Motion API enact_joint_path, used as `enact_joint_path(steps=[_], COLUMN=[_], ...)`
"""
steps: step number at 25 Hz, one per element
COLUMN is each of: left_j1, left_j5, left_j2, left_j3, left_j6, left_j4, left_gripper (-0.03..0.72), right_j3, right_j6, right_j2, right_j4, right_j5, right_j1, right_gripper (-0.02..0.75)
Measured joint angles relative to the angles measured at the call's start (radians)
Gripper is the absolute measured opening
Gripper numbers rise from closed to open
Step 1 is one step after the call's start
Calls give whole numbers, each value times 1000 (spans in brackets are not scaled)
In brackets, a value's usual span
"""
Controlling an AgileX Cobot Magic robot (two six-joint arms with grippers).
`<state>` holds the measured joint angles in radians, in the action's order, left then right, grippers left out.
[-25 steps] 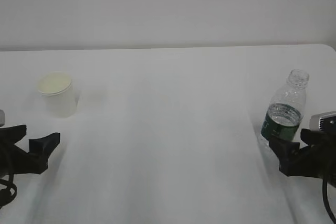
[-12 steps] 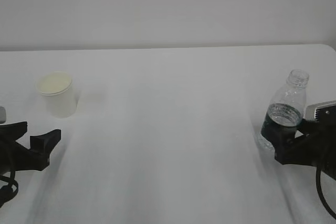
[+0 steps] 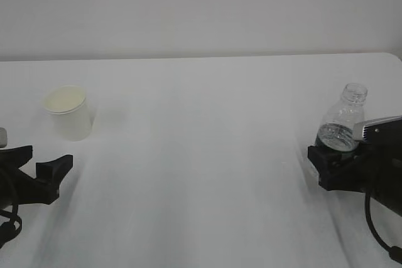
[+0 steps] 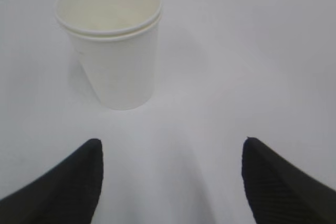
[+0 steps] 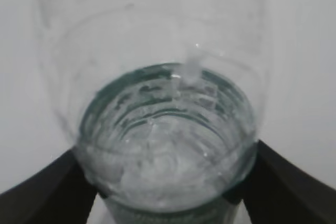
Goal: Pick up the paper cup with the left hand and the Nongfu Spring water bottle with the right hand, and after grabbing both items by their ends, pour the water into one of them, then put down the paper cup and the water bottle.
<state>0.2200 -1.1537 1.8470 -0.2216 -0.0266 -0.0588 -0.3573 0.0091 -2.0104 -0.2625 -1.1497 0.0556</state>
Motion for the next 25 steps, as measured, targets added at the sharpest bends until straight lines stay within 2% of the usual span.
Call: enact_joint_path(steps=[17, 25], left_j1=[0, 0], left_j5=[0, 0], left_j2=[0, 2], left_j3=[0, 0], left_j6=[2, 2], left_j4=[10, 17], left_gripper=[589, 588], right_j3=[-84, -89], right_j6=[4, 4], right_j2=[-70, -70], right_j4=[-19, -26], right_j5=[0, -2], right_j1=[0, 0], right_gripper=[592, 457])
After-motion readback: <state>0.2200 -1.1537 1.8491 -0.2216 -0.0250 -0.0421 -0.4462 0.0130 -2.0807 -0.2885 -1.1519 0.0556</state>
